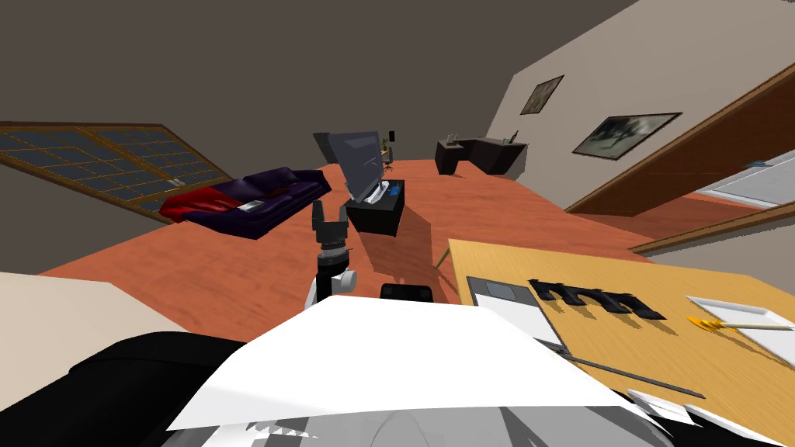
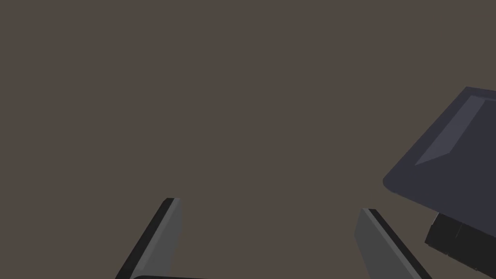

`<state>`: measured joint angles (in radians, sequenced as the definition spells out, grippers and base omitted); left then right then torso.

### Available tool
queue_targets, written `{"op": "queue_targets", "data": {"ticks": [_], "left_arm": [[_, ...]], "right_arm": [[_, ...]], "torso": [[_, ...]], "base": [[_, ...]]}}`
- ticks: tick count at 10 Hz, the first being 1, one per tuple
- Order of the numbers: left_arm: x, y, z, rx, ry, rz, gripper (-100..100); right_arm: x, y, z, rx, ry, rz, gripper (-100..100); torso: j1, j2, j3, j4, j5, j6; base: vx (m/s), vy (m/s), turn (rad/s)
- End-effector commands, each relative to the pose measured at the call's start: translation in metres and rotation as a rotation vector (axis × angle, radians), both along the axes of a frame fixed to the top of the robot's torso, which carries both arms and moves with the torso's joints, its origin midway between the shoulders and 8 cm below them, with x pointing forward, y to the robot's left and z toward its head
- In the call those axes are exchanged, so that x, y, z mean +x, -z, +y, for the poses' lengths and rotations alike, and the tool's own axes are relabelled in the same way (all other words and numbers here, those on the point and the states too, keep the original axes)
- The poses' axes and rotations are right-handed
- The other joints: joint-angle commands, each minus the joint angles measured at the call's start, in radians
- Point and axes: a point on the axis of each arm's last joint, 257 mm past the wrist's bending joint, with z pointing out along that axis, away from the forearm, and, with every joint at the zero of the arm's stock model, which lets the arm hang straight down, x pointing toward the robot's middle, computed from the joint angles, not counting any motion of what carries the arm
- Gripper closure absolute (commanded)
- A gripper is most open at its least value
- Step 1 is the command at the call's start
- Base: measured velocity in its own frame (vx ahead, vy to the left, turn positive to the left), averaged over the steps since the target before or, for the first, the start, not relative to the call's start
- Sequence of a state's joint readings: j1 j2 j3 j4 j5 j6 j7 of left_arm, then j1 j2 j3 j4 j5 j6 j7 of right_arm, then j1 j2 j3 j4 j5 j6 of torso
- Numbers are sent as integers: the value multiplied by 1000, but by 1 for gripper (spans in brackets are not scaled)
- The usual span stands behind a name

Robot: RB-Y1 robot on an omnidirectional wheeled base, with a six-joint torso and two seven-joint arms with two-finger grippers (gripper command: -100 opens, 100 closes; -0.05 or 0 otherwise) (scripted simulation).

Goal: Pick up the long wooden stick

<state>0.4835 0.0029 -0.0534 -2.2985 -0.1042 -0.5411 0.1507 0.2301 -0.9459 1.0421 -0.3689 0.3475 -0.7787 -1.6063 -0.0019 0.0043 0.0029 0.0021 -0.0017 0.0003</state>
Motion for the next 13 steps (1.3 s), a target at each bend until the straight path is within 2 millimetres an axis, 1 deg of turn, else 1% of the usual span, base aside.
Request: {"op": "queue_targets", "data": {"ticks": [1, 2, 3, 4, 8, 9, 10, 12, 13], "left_arm": [[0, 0, 0, 0, 0, 0, 0], [0, 0, 0, 0, 0, 0, 0], [0, 0, 0, 0, 0, 0, 0], [0, 0, 0, 0, 0, 0, 0], [0, 0, 0, 0, 0, 0, 0], [0, 0, 0, 0, 0, 0, 0], [0, 0, 0, 0, 0, 0, 0], [0, 0, 0, 0, 0, 0, 0], [0, 0, 0, 0, 0, 0, 0]], "right_arm": [[0, 1, 0, 1, 5, 0, -100], [5, 6, 4, 1, 38, 0, -100], [3, 3, 3, 2, 20, 0, -100], [3, 4, 3, 2, 24, 0, 100], [2, 3, 3, 1, 25, 1, 100], [2, 3, 3, 1, 25, 1, 0], [-2, -2, -2, 1, -12, 0, 100], [-6, -6, -6, 1, -46, 1, 100], [-6, -6, -6, 1, -46, 1, 100]], "torso": [[0, 0, 0, 0, 0, 0], [0, -2, -1, 0, 0, 0], [3, -2, -1, 0, 0, -1], [2, -3, -2, -1, 1, 0], [0, -6, -3, -1, 0, -1], [0, -6, -3, -1, 0, -1], [0, -6, -3, -1, 0, -1], [-2, -14, -8, -3, 0, 1], [-1, -16, -9, -3, 0, -1]], "base": [[-42, -4, 3], [-69, 46, 210], [-34, 26, 59], [-5, 3, -14], [-1, 0, -2], [0, 0, 0], [87, -36, -272], [160, -21, -253], [99, 12, -28]]}}
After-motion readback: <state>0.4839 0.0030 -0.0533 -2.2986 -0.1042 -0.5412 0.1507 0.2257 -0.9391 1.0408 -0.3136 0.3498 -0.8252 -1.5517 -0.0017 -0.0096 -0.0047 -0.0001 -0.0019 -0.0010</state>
